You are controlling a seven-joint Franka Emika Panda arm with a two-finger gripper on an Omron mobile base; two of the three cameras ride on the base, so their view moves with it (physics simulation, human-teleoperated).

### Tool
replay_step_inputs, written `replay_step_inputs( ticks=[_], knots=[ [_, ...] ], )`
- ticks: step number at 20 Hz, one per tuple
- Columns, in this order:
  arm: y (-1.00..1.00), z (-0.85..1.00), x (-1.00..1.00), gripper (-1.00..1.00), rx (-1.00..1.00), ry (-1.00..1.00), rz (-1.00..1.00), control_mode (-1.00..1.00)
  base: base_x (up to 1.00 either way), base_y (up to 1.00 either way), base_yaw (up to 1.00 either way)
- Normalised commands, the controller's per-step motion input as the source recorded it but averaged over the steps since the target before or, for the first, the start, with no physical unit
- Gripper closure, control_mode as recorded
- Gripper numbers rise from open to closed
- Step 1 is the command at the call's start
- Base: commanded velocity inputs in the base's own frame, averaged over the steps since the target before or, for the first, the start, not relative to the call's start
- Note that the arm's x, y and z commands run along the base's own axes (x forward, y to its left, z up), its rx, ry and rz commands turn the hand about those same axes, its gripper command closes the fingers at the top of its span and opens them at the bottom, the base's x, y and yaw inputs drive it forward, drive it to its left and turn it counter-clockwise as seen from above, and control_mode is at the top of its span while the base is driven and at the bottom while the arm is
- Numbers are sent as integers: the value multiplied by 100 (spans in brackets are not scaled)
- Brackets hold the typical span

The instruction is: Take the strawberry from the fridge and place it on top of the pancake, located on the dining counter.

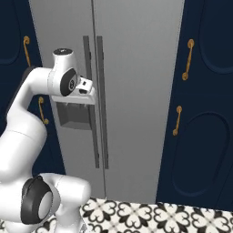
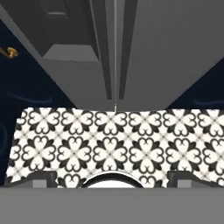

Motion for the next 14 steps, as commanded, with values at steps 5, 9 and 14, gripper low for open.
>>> replay_step_inputs(
  ticks=[5, 9, 14],
  knots=[
    [-7, -10, 54, -100, 0, -6, 1, -100, 0, 0, 0],
    [-15, -20, 74, -100, 0, -17, 1, -100, 0, 0, 0],
    [-2, -26, 70, -100, -1, -20, 0, -100, 0, 0, 0]
  ],
)
